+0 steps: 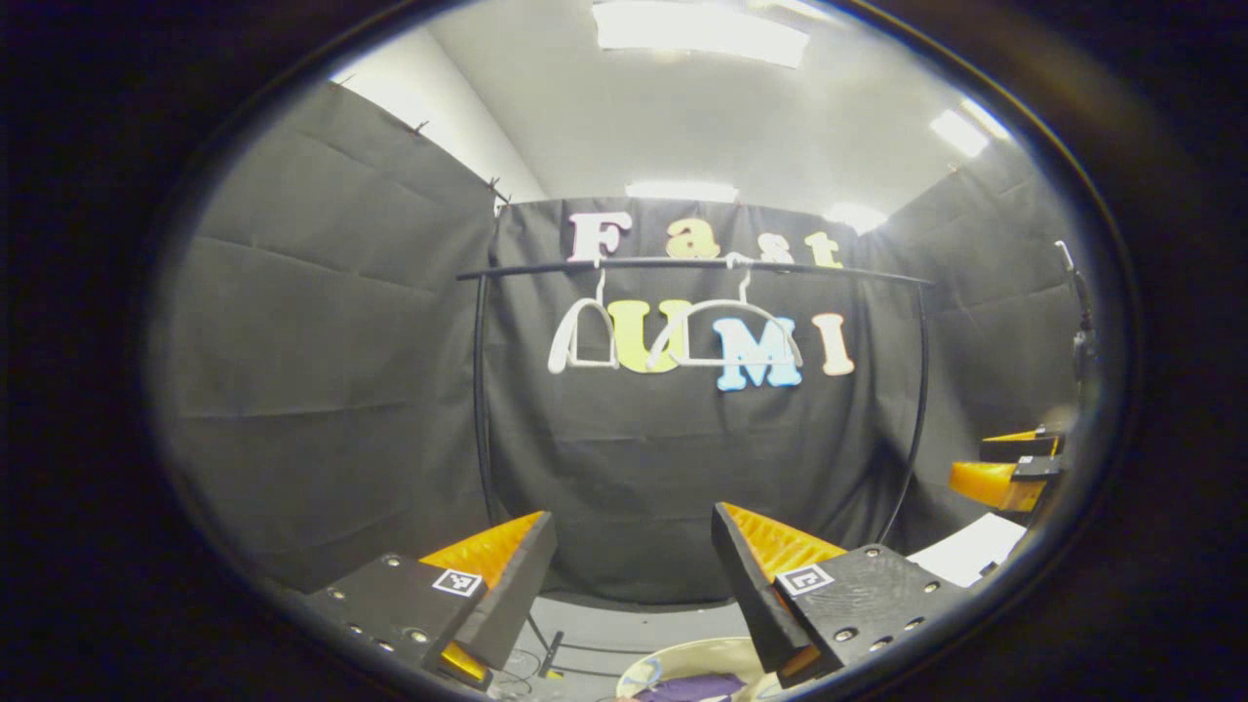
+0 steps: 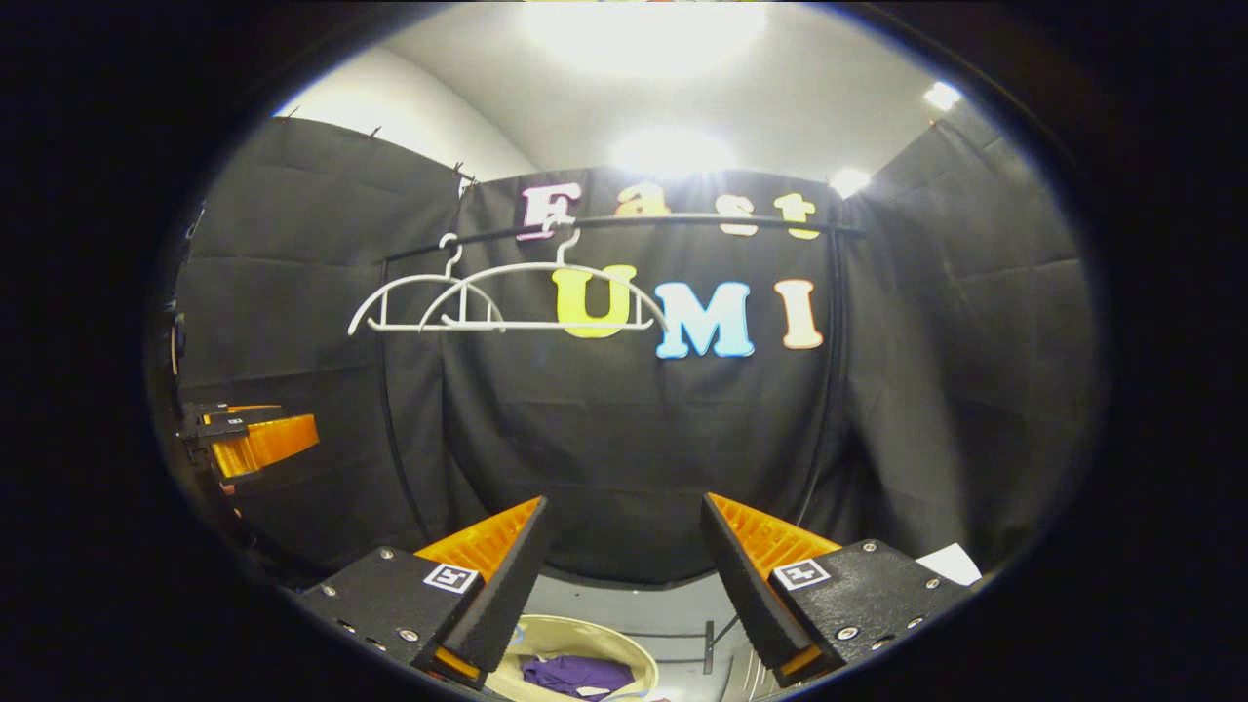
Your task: Grasp the clothes on the hanger with both hands and then place them into the laundry hamper below.
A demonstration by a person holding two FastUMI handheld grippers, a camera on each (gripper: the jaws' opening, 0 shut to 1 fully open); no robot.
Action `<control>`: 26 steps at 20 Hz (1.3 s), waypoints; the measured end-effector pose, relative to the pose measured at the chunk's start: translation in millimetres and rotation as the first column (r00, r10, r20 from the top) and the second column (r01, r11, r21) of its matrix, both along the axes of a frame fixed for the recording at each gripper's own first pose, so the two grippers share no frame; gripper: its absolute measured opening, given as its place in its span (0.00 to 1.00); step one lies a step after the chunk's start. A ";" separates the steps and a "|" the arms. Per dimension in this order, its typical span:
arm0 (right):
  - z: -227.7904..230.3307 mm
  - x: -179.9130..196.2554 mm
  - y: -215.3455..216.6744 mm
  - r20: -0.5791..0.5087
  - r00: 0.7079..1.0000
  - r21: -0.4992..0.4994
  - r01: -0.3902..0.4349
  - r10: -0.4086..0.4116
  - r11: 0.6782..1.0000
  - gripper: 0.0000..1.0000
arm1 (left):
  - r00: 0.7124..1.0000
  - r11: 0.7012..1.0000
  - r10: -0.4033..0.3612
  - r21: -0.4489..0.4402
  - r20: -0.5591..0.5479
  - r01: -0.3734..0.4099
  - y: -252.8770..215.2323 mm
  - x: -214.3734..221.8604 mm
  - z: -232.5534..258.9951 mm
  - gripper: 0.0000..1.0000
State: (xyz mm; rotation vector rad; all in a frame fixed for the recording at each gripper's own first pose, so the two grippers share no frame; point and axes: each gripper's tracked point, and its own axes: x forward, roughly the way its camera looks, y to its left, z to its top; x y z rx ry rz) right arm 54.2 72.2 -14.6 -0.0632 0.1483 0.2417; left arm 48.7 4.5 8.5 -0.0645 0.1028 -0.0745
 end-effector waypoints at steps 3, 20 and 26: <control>31.4 -6.3 -21.3 0.085 0.996 -0.014 0.037 -0.035 0.999 0.92 | 0.998 1.000 0.020 -0.007 0.054 -0.019 6.3 -17.6 23.6 0.97; 81.6 -82.4 -116.6 0.180 0.972 0.123 0.126 -0.147 0.984 0.92 | 0.983 0.995 0.092 0.026 0.157 -0.097 -20.3 -106.8 103.2 0.97; 85.3 -95.6 -126.3 0.191 0.968 0.145 0.134 -0.161 0.980 0.92 | 0.983 0.993 0.107 0.039 0.151 -0.114 -17.5 -122.5 109.8 0.93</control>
